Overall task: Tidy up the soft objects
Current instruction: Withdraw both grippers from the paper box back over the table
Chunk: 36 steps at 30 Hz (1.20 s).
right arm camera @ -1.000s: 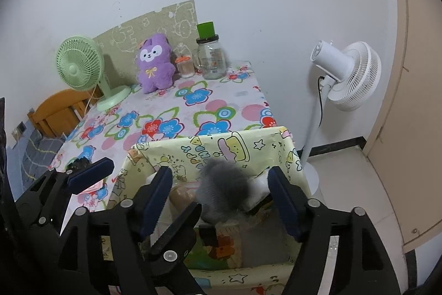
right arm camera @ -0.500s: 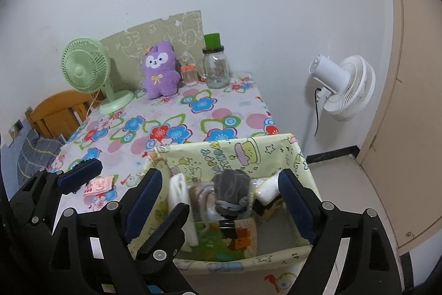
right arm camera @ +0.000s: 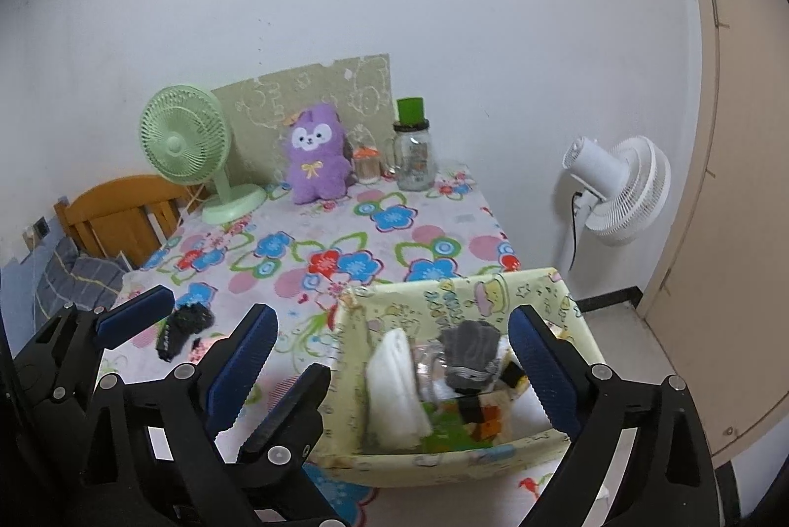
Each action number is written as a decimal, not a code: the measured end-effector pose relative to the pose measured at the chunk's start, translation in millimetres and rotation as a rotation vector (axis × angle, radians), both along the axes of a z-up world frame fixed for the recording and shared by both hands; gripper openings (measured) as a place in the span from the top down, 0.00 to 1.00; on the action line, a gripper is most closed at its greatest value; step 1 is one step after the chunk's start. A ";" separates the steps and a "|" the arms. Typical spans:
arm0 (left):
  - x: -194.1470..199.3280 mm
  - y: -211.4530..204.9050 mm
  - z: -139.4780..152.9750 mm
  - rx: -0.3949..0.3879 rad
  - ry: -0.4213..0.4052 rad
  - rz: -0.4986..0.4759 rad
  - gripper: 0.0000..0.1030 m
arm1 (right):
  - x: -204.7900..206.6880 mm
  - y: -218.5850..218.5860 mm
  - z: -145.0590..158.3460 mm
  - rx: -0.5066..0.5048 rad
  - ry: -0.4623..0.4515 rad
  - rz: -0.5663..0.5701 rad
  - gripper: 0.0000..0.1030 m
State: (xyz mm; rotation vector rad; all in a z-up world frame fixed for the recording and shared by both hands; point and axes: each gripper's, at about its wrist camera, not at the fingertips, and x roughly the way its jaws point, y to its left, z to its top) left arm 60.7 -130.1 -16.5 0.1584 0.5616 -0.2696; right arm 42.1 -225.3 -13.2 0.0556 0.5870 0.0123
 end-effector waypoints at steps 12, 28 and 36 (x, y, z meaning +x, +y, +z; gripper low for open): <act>-14.0 41.6 13.2 -0.021 -0.031 0.024 0.00 | -11.7 40.5 14.4 -0.006 -0.019 0.012 0.03; -21.2 93.2 15.0 -0.016 -0.048 0.054 0.00 | -10.7 95.6 16.8 -0.030 -0.015 0.085 0.03; -7.9 121.1 6.7 -0.024 -0.024 0.094 0.00 | 3.3 121.1 7.0 -0.025 0.000 0.112 0.02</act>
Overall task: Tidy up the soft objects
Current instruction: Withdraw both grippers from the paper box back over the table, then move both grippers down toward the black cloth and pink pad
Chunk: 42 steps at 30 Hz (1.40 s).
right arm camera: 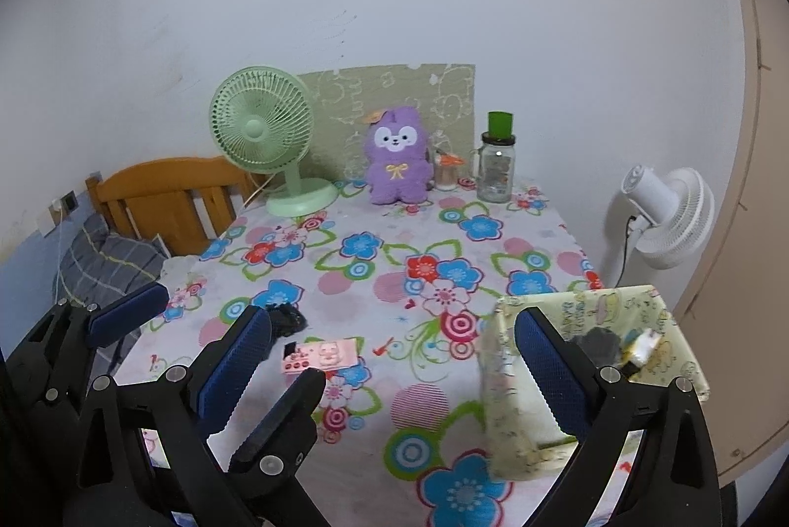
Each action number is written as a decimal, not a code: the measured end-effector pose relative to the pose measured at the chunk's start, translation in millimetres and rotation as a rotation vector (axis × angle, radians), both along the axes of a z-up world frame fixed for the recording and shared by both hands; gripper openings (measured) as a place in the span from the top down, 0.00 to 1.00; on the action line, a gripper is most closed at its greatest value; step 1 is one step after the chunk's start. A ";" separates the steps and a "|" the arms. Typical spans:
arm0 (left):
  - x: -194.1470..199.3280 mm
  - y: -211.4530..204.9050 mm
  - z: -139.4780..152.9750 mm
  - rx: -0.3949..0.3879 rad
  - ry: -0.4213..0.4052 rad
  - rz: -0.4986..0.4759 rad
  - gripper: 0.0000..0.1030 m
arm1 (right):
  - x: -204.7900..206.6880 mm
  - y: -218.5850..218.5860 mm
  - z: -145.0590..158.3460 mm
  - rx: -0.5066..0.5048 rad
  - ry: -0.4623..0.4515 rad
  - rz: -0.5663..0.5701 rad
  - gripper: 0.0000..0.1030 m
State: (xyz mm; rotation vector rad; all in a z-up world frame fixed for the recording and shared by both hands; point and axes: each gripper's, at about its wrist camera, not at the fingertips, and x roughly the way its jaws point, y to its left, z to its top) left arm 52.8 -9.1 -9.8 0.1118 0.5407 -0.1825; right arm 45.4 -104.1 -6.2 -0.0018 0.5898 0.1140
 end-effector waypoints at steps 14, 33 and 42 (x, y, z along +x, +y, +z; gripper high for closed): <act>45.1 39.1 -34.3 -0.008 0.098 0.073 0.00 | 44.7 30.6 -34.5 -0.005 0.020 0.038 0.02; 99.5 70.4 -95.9 0.031 0.227 0.105 0.00 | 102.3 60.8 -98.7 -0.028 0.133 0.075 0.03; 109.7 64.5 -126.0 0.073 0.279 0.077 0.00 | 120.5 66.4 -131.3 -0.046 0.213 0.078 0.03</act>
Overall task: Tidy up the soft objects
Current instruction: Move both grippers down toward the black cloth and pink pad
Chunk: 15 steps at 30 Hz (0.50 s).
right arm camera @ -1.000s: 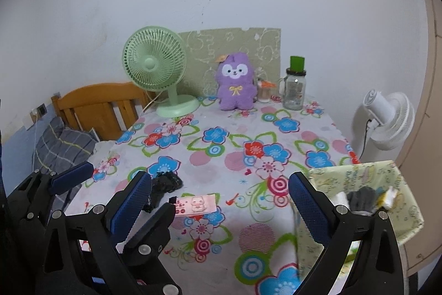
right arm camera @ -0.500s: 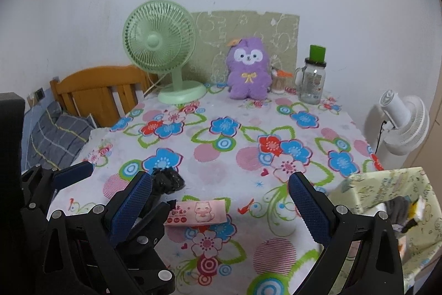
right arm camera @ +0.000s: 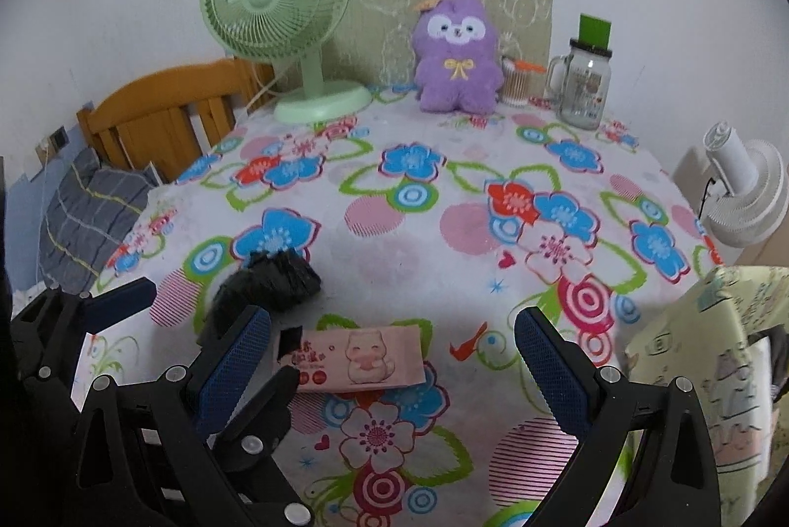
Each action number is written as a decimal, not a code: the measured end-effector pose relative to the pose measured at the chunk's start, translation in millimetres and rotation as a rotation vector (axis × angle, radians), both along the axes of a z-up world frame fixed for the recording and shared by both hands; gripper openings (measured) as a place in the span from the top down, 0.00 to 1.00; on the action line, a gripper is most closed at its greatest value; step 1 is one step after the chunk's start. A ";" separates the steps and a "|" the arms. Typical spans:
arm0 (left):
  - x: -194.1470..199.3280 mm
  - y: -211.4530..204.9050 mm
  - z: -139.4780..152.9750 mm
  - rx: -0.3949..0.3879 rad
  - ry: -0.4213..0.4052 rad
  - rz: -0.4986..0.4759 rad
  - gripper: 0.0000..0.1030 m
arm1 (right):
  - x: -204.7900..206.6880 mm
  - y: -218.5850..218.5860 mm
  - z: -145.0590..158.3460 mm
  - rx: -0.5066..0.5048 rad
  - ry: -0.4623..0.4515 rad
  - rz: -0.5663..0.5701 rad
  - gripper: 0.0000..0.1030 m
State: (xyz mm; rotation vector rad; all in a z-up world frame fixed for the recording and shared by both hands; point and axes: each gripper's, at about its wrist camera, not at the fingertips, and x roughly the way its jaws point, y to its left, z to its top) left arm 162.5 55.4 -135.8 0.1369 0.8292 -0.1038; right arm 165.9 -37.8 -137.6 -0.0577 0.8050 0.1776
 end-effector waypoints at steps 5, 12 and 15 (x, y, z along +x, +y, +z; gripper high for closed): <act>8.7 4.7 -8.2 0.002 0.023 0.021 0.00 | 7.4 -4.9 -11.6 0.024 0.043 -0.011 0.03; 21.9 25.3 -13.7 -0.009 0.040 0.122 0.03 | 12.2 -12.0 -17.5 0.072 0.106 -0.064 0.04; 24.7 27.2 -15.2 0.014 0.029 0.130 0.09 | 11.6 -11.2 -16.9 0.073 0.121 -0.074 0.08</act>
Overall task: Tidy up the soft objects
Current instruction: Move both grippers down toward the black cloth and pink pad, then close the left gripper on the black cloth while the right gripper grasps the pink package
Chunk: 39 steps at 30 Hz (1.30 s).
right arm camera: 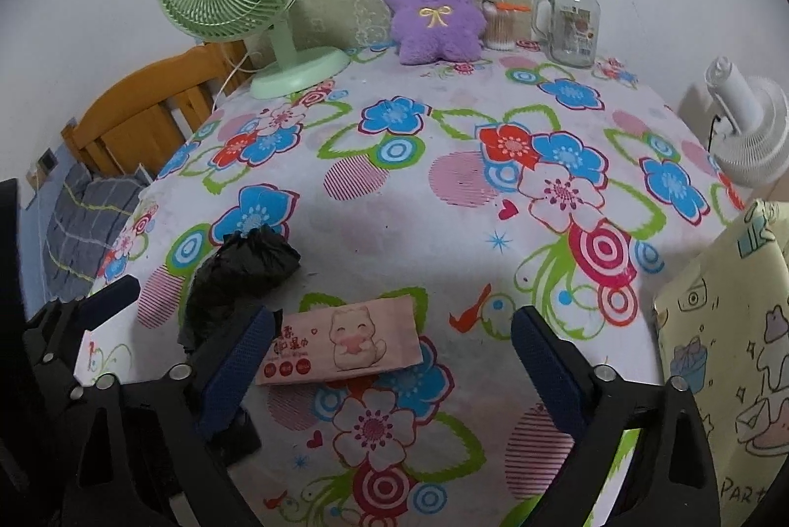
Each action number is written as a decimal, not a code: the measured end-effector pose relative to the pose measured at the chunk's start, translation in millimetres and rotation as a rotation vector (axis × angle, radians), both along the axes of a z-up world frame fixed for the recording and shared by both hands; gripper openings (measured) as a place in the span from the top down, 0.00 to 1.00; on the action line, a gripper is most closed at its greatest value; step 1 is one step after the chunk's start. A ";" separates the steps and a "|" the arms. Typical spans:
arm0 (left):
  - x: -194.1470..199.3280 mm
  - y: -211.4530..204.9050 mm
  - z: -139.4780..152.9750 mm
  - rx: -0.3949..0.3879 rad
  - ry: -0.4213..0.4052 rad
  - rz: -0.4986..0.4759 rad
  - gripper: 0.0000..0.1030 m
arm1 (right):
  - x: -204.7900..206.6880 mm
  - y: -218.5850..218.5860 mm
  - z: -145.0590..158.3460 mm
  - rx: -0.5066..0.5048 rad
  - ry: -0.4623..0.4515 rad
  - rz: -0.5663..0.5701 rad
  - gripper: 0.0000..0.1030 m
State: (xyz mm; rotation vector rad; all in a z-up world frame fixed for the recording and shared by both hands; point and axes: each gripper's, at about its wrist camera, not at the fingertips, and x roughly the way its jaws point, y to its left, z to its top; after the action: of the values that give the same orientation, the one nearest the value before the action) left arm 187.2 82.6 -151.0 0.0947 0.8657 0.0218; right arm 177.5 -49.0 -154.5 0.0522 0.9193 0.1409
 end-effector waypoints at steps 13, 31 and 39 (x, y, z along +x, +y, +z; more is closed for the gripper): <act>7.1 -2.4 -15.4 -0.029 0.046 -0.111 0.55 | 15.9 18.4 -19.3 0.051 0.154 0.006 0.20; 1.1 -0.6 -15.5 -0.113 0.067 -0.172 0.67 | 38.3 34.2 -32.4 -0.040 0.107 0.011 0.19; -5.6 5.4 -9.2 -0.114 0.043 -0.146 0.65 | 32.4 34.4 -25.0 -0.043 0.074 0.004 0.19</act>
State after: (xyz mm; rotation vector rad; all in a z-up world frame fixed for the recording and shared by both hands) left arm 181.6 88.0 -160.2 0.0517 0.8989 -0.1663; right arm 209.9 -14.6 -179.5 0.0154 0.9956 0.1236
